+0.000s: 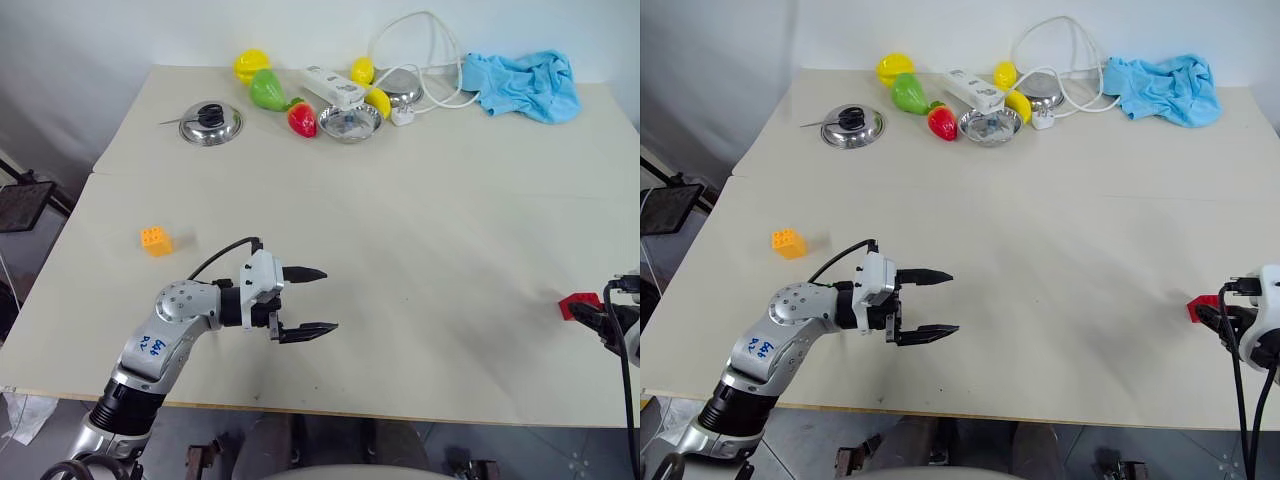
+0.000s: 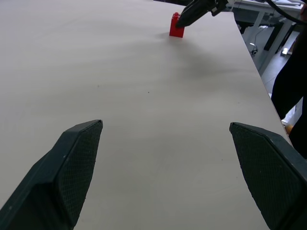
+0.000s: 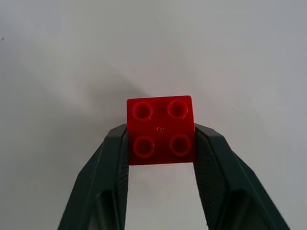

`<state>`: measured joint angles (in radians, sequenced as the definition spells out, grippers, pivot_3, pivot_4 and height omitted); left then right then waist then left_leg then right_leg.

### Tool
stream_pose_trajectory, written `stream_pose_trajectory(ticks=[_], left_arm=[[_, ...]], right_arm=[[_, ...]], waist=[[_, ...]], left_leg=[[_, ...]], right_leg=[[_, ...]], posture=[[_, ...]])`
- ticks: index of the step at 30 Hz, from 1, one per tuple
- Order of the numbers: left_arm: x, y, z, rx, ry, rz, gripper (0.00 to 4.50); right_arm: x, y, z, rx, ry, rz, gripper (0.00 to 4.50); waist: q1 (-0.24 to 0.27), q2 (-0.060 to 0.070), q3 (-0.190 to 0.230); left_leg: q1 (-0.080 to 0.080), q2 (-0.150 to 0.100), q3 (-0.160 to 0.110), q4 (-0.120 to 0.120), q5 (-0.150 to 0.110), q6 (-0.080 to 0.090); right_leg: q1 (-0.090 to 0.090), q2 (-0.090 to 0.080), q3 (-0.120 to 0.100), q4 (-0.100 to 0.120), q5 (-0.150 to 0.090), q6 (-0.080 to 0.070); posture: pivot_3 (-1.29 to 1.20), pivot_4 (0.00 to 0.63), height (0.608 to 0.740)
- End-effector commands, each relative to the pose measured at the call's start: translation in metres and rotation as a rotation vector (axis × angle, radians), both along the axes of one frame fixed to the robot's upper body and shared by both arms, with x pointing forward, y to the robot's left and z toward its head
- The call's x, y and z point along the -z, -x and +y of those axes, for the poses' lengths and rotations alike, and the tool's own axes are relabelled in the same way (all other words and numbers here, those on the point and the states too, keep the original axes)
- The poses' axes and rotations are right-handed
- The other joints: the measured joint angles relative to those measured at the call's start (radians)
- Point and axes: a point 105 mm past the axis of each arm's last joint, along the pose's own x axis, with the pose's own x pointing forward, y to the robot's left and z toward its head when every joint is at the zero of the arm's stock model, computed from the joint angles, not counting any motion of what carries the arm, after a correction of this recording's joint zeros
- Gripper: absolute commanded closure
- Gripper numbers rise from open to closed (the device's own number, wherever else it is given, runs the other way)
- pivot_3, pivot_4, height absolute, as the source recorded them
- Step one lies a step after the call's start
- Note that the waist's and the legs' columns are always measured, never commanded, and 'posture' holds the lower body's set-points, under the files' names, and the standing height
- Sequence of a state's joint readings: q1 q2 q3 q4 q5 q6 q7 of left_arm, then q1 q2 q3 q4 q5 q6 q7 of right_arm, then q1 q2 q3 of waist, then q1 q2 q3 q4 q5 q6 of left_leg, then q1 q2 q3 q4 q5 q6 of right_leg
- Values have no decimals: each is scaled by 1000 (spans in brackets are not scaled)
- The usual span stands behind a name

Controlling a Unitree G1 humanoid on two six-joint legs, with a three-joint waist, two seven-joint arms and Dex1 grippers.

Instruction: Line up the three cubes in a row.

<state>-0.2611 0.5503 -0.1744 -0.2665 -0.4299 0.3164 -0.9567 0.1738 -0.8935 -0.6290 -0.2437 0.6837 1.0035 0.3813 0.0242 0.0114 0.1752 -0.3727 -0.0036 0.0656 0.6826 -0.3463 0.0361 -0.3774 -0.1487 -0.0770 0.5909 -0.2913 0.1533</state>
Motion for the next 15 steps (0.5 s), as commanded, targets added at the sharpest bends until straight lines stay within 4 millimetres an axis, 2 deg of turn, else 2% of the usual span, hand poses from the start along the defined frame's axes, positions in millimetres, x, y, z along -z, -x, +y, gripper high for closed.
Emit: stream_pose_trajectory(ticks=[1,4,6,8,9,12,15], left_arm=[[-15,3,0,19,21,-75,0],[-22,2,3,11,49,-94,0],[-31,2,7,4,85,-104,0],[-36,3,13,-3,99,-117,0],[-36,4,16,-2,95,-118,0],[-33,5,30,-14,42,-119,0],[-33,4,39,-26,4,-130,0]], right_arm=[[-22,-9,18,-177,7,-32,3014],[-40,-21,46,-448,70,-80,3014],[-62,-26,89,-773,51,-198,3014],[-75,-27,117,-1014,17,-287,3014],[-72,-31,125,-1090,32,-272,3014],[-47,-49,145,-1315,149,-114,3014],[-29,-65,159,-1465,205,-30,3014]], waist=[[-1,0,0],[-7,0,0],[-13,-1,1],[-22,-3,2],[-23,-3,2],[-30,-6,4],[-32,-7,5]], left_leg=[[0,0,0,0,0,0],[1,0,1,0,0,0],[1,1,1,0,0,0],[1,2,1,0,0,-1],[1,2,1,0,1,-1],[2,2,0,1,1,-1],[1,2,0,1,1,-1]], right_leg=[[0,0,0,0,0,0],[0,0,0,0,0,0],[0,1,1,0,0,0],[0,2,0,0,0,1],[0,2,0,0,0,1],[1,2,0,0,0,1],[1,1,0,0,0,1]], posture=[[0,150,740],[0,150,740],[0,150,740],[0,150,740],[0,150,740],[0,150,740],[0,150,740]])
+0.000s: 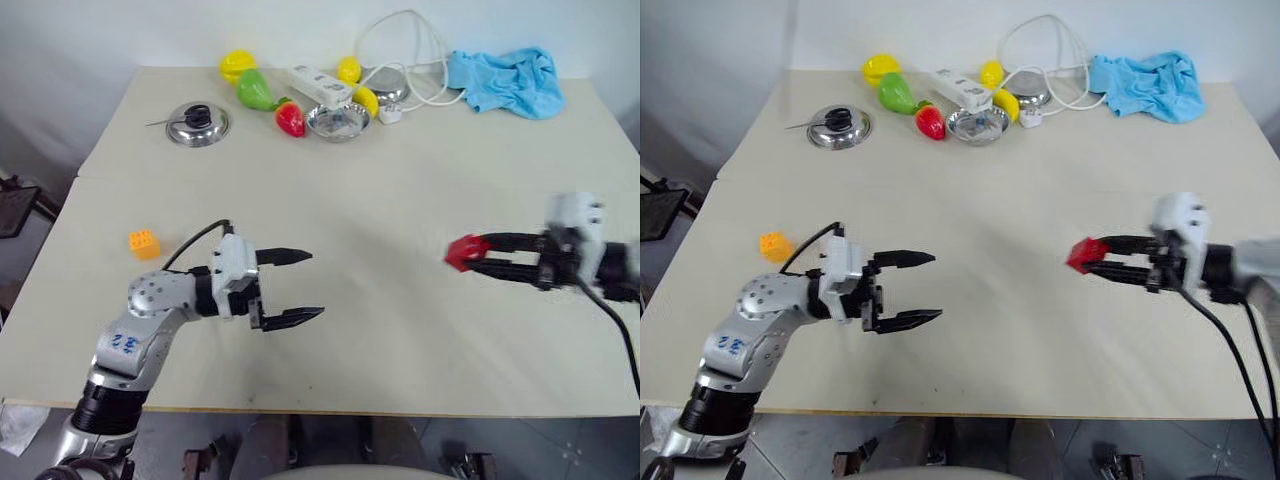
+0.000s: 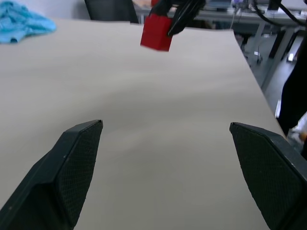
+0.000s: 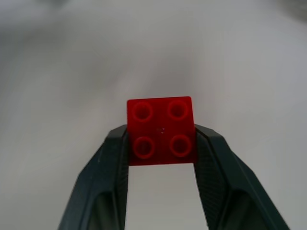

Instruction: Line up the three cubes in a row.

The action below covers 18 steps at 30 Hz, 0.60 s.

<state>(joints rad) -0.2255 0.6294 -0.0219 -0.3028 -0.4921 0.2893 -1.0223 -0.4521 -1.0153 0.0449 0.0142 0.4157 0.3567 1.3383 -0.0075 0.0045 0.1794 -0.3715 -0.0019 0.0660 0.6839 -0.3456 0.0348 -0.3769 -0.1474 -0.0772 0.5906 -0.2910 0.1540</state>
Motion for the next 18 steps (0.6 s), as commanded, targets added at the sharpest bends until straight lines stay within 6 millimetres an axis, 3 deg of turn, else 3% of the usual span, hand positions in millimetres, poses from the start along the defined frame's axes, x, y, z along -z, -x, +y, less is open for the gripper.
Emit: stream_pose_trajectory(ticks=[1,5,12,18], left_arm=[[-9,1,6,7,-15,-52,0],[-9,2,6,6,-33,-62,0],[-10,3,8,1,-44,-60,0],[-11,3,13,-8,-54,-45,0]], right_arm=[[25,-11,10,-154,129,45,3014],[39,-26,8,-259,264,10,3014],[40,-39,8,-282,264,25,3014],[28,-38,5,-283,222,-10,1060]], waist=[[3,-1,0],[9,0,1],[1,-2,2],[0,0,3]], left_leg=[[0,0,0,0,0,0],[-2,-2,-3,0,0,0],[-1,-1,-3,1,1,-1],[0,0,-3,1,2,-3]], right_leg=[[0,0,0,0,0,0],[0,-2,-3,0,0,0],[2,-1,-5,0,0,0],[1,-1,-4,1,0,0]], posture=[[0,150,740],[0,150,740],[0,150,740],[0,150,740]])
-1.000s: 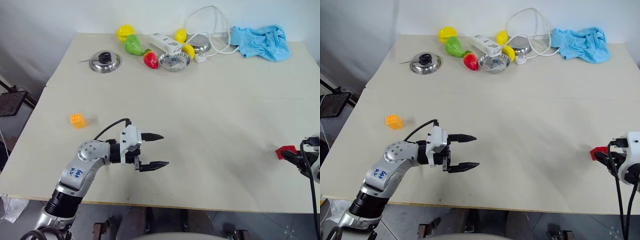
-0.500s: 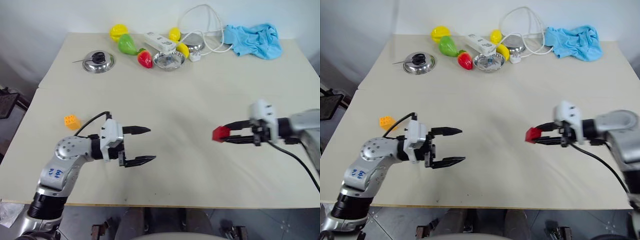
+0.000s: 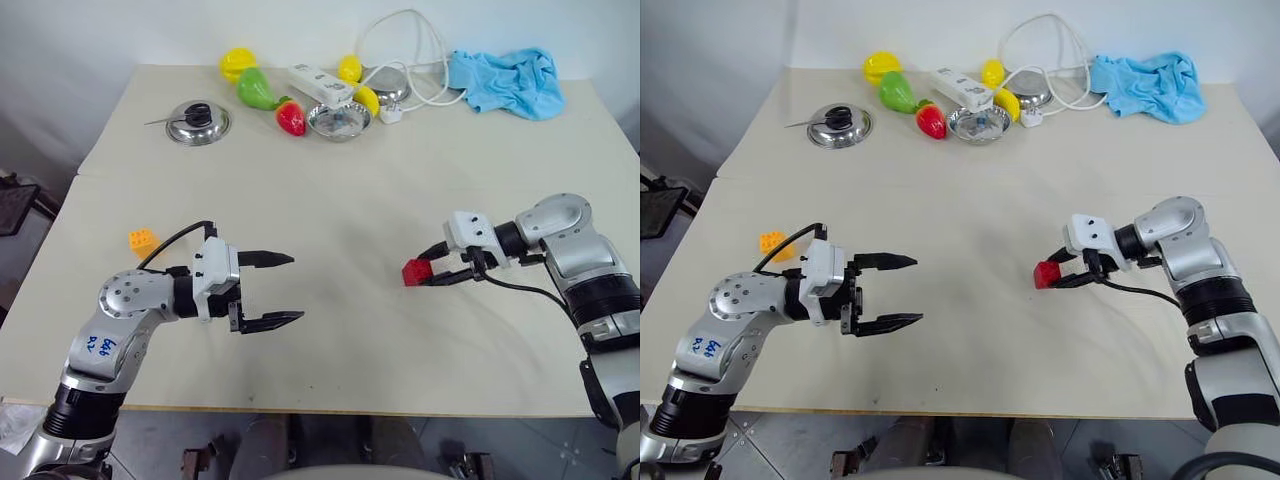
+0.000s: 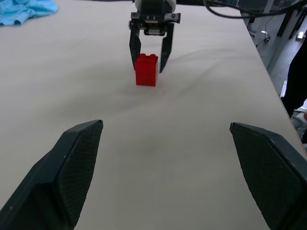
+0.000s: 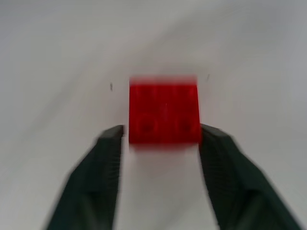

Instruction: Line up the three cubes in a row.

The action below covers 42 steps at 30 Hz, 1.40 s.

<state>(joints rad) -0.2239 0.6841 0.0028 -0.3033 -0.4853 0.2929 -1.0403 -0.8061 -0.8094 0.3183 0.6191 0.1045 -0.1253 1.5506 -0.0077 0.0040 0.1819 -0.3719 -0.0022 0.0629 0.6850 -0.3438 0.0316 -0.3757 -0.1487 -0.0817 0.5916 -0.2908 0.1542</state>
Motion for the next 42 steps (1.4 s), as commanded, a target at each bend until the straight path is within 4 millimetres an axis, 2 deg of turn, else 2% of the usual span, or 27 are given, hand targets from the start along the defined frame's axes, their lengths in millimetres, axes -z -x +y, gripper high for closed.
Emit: stream_pose_trajectory(ticks=[1,3,4,6,8,10,14,17,20,23,26,29,33,37,39,42], left_arm=[[-13,4,5,-9,10,-47,0],[-22,4,12,-52,40,-64,0],[-24,4,15,-66,52,-66,0],[-37,1,34,-178,99,-112,0],[-43,3,61,-308,134,-144,0],[-41,9,87,-416,149,-158,0],[-26,25,153,-706,196,-138,0],[2,56,198,-900,170,-57,0],[27,87,226,-1009,149,57,0],[42,107,242,-1054,121,129,0],[41,109,244,-1033,89,126,0],[40,102,232,-952,37,105,0],[36,84,184,-676,-63,102,0],[41,59,169,-595,-108,65,0],[43,41,161,-569,-106,57,0],[51,25,158,-542,-129,61,0]], right_arm=[[-21,8,-8,-34,-43,-30,686],[-34,15,-14,-43,-97,-77,66],[-37,18,-15,-49,-111,-88,25],[-49,24,-17,-50,-237,-136,25],[-61,33,-16,-66,-394,-184,25],[-64,38,-13,-54,-500,-212,25],[-58,53,7,-73,-653,-199,25],[-44,74,33,-109,-745,-78,25],[-34,87,49,-141,-804,-46,25],[-24,94,59,-169,-797,-47,25],[-21,92,59,-161,-793,-70,25],[-21,89,53,-153,-774,-91,25],[-23,92,35,-127,-730,-50,25],[-16,97,24,-121,-662,-6,25],[-15,98,21,-102,-654,6,25],[-15,101,20,-94,-650,6,25]], waist=[[0,0,0],[4,1,1],[5,1,1],[4,1,1],[3,1,1],[-3,1,1],[-9,1,1],[-10,1,1],[-10,0,1],[-5,0,1],[8,-1,1],[7,-2,0],[6,-2,1],[4,-1,1],[4,-1,1],[2,-1,1]], left_leg=[[0,0,0,0,0,0],[-1,0,0,-1,0,0],[-2,0,-1,-1,0,0],[-2,0,-2,-1,0,0],[-2,0,-3,-1,-1,-1],[-2,1,-3,-1,-1,-1],[-1,2,-1,-1,-1,-1],[0,3,-1,-1,-1,-1],[0,3,-1,-2,-2,-2],[0,3,-1,-2,-4,-2],[1,2,-1,-2,-9,-5],[1,1,-2,-2,-10,-5],[1,0,-2,-2,-11,-5],[1,0,-1,-2,-9,0],[0,1,-2,-2,-9,0],[0,1,-1,-2,-9,0]], right_leg=[[0,0,0,0,0,0],[-1,0,0,0,0,0],[-1,0,-1,-1,0,0],[-1,0,-2,-1,0,0],[0,0,-3,-2,0,0],[0,0,-4,-2,0,-1],[0,1,-6,-1,0,-1],[0,0,-5,0,0,-1],[0,0,-5,-1,-1,-2],[-1,-2,-4,-1,-1,-2],[-2,-4,-3,-3,-2,-3],[-2,-11,-5,-2,-2,-6],[-2,-13,-8,-1,-2,-6],[-1,-13,-11,-1,-2,-6],[-1,-6,-14,0,-2,-6],[-1,-5,-14,0,-2,-5]], posture=[[0,150,740],[0,150,740],[0,150,740],[0,150,740],[0,150,740],[0,150,740],[0,150,740],[0,150,740],[0,150,740],[0,150,740],[0,150,740],[0,150,740],[0,150,740],[0,150,740],[0,150,740],[0,150,740]])
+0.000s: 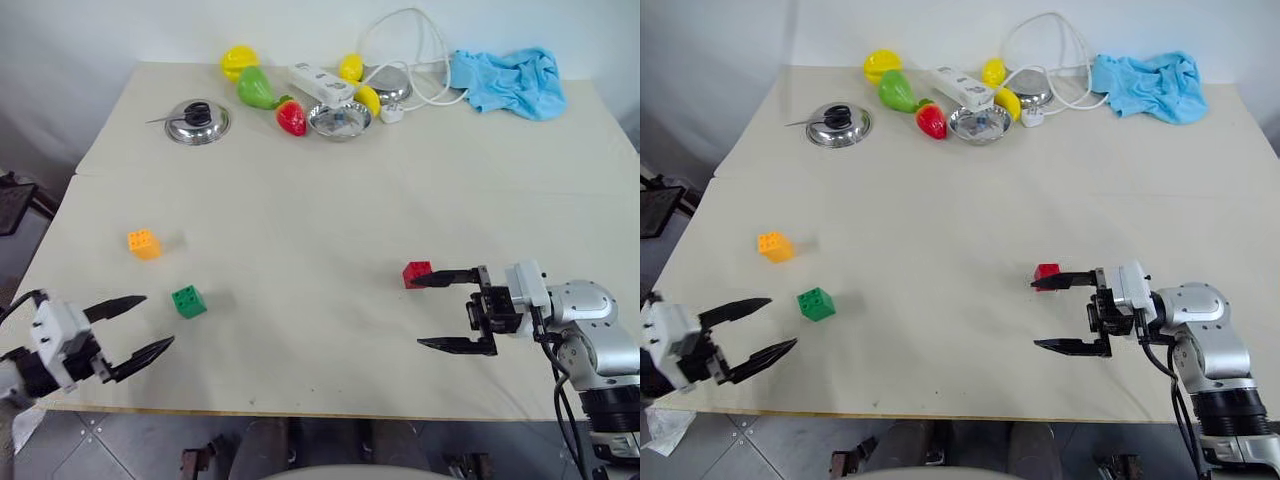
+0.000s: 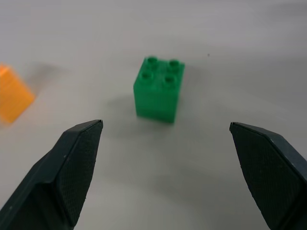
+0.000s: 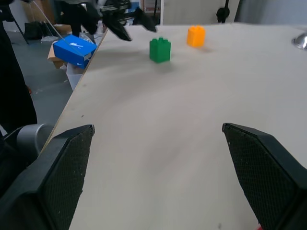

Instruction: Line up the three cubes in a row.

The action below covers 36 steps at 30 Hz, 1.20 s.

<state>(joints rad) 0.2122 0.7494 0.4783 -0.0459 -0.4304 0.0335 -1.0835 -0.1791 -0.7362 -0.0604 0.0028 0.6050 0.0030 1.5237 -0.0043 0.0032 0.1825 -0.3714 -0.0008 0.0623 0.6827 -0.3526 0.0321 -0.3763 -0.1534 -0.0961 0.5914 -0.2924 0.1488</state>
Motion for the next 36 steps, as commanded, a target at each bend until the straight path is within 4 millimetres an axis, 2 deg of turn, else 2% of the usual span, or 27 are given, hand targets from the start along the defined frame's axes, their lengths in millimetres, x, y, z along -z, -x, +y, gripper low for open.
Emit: stream_pose_trajectory(ticks=[1,4,6,8,9,10,12,15,18,21,22,25,28,31,36], left_arm=[[9,-11,2,14,-29,17,0],[11,-21,-3,42,-1,22,0],[11,-21,-7,61,9,30,380],[12,-22,-9,68,14,29,888],[12,-22,-10,75,17,32,1284],[11,-23,-12,80,19,29,1441],[2,-30,-19,108,49,11,2099],[-18,-39,-45,241,70,-3,3018],[-32,-43,-77,409,61,31,3017],[-42,-57,-128,625,17,39,3017],[-44,-61,-139,663,8,39,3017],[-39,-82,-183,747,-19,50,3017],[-28,-93,-211,798,-69,70,3017],[-17,-103,-230,795,-99,80,3017],[-7,-113,-236,763,-125,75,3017]], right_arm=[[-8,6,-2,-14,2,-26,25],[-9,8,-3,3,4,-23,25],[-9,9,-6,24,6,-30,0],[-10,10,-8,44,5,-34,0],[-10,11,-9,52,6,-31,0],[-9,13,-10,58,11,-20,0],[-6,15,-13,82,19,-3,0],[-6,17,-22,138,27,12,0],[-5,22,-32,190,39,44,0],[-4,32,-50,274,32,63,0],[-5,34,-53,295,28,63,0],[-7,36,-64,405,-31,42,0],[-12,39,-69,478,-102,-11,0],[-18,39,-72,556,-175,-56,0],[-18,45,-69,580,-205,-81,0]], waist=[[-2,0,0],[-1,0,0],[0,0,0],[2,0,0],[2,0,0],[2,0,0],[7,0,0],[22,0,0],[31,0,0],[43,0,0],[47,0,0],[48,-1,0],[40,-1,0],[28,-2,0],[28,-2,0]], left_leg=[[0,1,1,0,0,0],[1,3,3,0,0,0],[1,4,4,0,0,0],[1,3,4,0,0,0],[1,3,3,0,0,0],[1,3,3,0,0,0],[0,3,3,1,0,0],[0,3,3,2,0,0],[0,2,3,2,0,0],[0,1,2,2,1,1],[0,0,2,3,1,1],[0,-4,5,4,1,1],[0,-3,6,4,1,1],[0,-2,8,4,2,0],[1,-1,7,4,2,0]], right_leg=[[0,1,0,0,0,0],[0,2,-4,0,0,0],[0,2,-8,0,0,0],[0,2,-8,0,0,0],[0,2,-8,0,0,0],[0,2,-8,0,0,0],[0,2,-9,0,0,0],[0,1,-9,0,0,0],[1,1,-8,1,0,0],[1,2,-9,1,0,0],[1,2,-9,1,0,0],[2,2,-9,1,1,2],[2,4,-9,0,1,2],[2,5,-9,0,1,2],[1,5,-9,0,1,2]], posture=[[0,150,740],[0,150,740],[0,150,740],[0,150,740],[0,150,740],[0,150,740],[0,150,740],[0,150,740],[0,150,740],[0,150,740],[0,150,740],[0,150,740],[0,150,740],[0,150,740],[0,150,740]])
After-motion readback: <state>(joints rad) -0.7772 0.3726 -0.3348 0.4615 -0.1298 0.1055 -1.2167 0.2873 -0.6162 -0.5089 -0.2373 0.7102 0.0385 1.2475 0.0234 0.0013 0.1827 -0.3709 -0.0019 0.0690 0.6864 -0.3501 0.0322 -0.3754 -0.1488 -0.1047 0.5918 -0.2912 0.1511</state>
